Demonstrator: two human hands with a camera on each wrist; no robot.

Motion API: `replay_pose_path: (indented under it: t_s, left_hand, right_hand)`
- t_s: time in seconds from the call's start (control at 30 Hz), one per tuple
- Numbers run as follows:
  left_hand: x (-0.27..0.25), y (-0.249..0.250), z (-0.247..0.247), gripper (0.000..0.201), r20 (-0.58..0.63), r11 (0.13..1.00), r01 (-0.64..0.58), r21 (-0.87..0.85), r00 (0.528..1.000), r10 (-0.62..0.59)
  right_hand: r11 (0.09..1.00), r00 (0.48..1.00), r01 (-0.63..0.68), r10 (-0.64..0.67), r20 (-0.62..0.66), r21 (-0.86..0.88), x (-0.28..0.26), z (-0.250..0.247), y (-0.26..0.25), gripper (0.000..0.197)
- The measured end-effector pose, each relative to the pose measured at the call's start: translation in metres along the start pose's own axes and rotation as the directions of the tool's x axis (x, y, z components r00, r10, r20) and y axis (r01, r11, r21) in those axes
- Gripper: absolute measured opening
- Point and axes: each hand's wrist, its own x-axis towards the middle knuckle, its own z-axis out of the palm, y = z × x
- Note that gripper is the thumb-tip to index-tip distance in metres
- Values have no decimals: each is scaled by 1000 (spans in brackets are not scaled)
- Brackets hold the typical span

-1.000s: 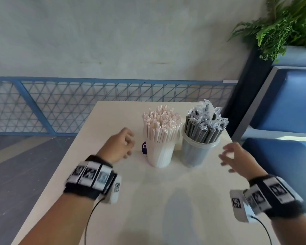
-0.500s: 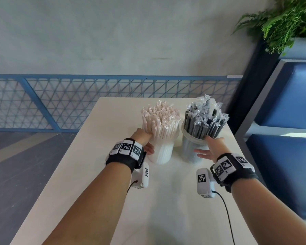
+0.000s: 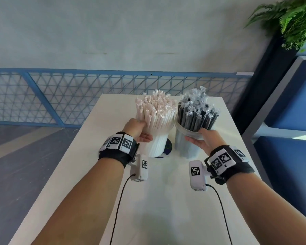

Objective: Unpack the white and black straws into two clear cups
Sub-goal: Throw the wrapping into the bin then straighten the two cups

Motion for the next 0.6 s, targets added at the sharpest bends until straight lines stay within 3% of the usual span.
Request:
replay_pose_path:
  t_s: [0.13, 0.6]
  left_hand:
    - [26, 19, -12, 23, -32, 997, -32, -63, 999, 30]
    - [143, 53, -24, 23, -134, 978, -50, -200, 991, 23]
  right_hand:
    - [1000, 999, -1, 0, 50, 9, 22, 30, -13, 42]
    - [998, 998, 68, -68, 11, -17, 143, 99, -31, 46]
